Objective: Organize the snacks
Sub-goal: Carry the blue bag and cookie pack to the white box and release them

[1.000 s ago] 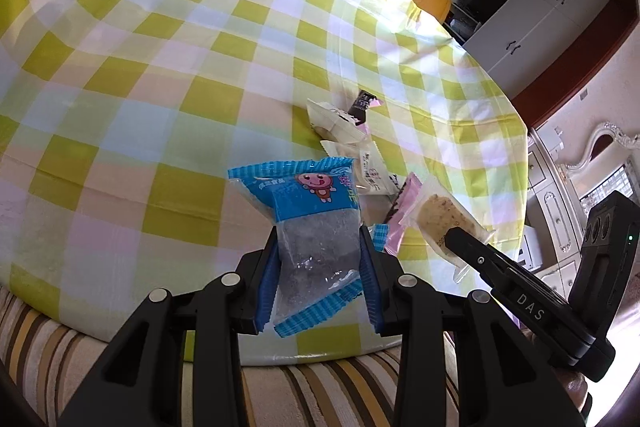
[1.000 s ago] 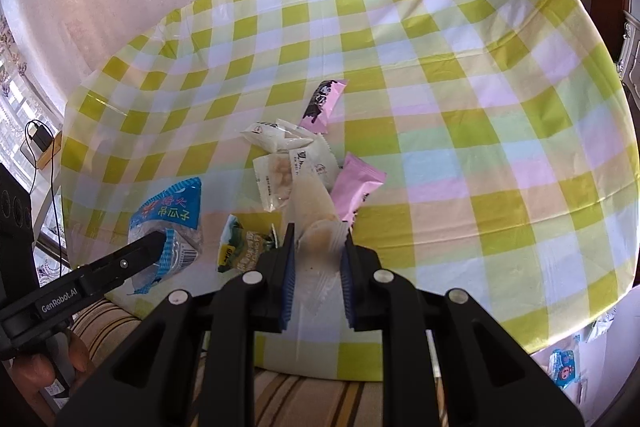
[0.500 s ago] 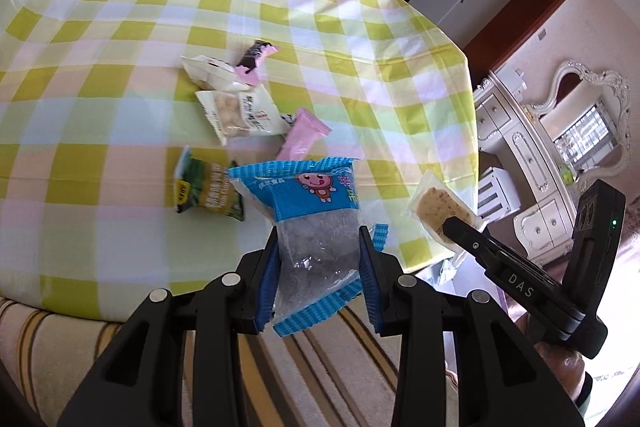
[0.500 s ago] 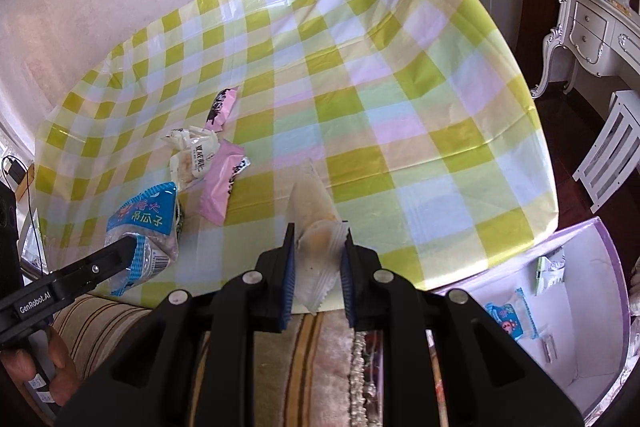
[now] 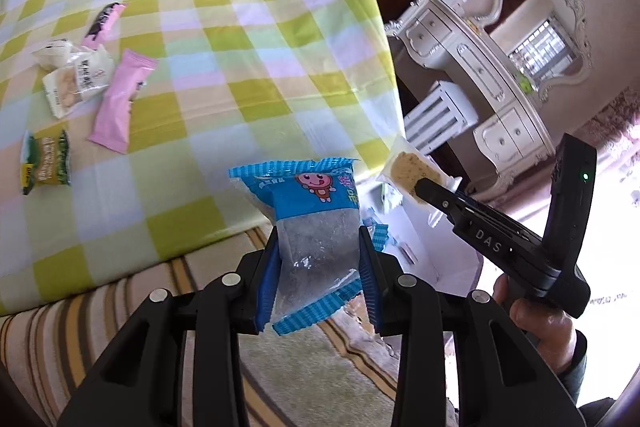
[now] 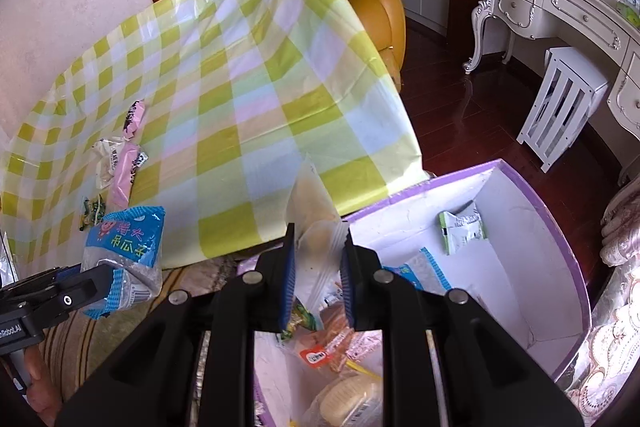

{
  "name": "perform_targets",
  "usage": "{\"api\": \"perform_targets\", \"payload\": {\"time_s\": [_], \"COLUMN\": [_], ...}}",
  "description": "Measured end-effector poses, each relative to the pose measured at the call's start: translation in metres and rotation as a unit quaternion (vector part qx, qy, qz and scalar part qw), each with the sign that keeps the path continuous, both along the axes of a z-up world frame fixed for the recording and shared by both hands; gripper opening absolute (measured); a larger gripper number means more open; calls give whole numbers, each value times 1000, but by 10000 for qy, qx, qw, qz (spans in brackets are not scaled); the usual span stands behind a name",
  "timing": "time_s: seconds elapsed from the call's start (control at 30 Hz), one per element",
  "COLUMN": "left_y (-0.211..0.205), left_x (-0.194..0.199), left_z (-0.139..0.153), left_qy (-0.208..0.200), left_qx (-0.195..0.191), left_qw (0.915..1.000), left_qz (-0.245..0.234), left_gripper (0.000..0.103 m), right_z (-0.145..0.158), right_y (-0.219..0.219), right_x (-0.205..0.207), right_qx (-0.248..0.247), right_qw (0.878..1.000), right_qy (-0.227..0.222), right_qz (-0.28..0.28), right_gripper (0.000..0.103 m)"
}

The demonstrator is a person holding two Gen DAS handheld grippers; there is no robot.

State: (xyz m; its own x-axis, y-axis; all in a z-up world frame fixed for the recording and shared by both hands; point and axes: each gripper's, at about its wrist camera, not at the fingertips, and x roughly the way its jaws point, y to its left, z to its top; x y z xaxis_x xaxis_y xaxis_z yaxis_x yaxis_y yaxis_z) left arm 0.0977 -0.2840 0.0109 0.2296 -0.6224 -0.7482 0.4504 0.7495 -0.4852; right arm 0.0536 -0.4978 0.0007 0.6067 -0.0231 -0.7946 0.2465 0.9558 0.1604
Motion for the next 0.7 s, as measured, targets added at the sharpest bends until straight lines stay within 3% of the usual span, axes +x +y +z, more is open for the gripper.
{"api": "perform_targets", "payload": {"time_s": [0.37, 0.63, 0.7], "left_y": [-71, -109, -117], "left_x": [-40, -63, -68], "left_z": [-15, -23, -24], "left_qy": [288, 473, 606], "left_qx": [315, 410, 270], "left_qw": [9898, 9763, 9711], "left_qz": [-1359, -2071, -2293], "left_gripper": [35, 35, 37], "right_z": [-41, -56, -57], "right_y": [-51, -79, -84], "right_x": [-50, -78, -81], "right_qx": [-305, -681, -761], "right_qw": [9954, 9856, 9828], "right_qy": [604, 988, 1057], "right_qz": [-673, -1191, -1308], "right_gripper": [20, 20, 21]}}
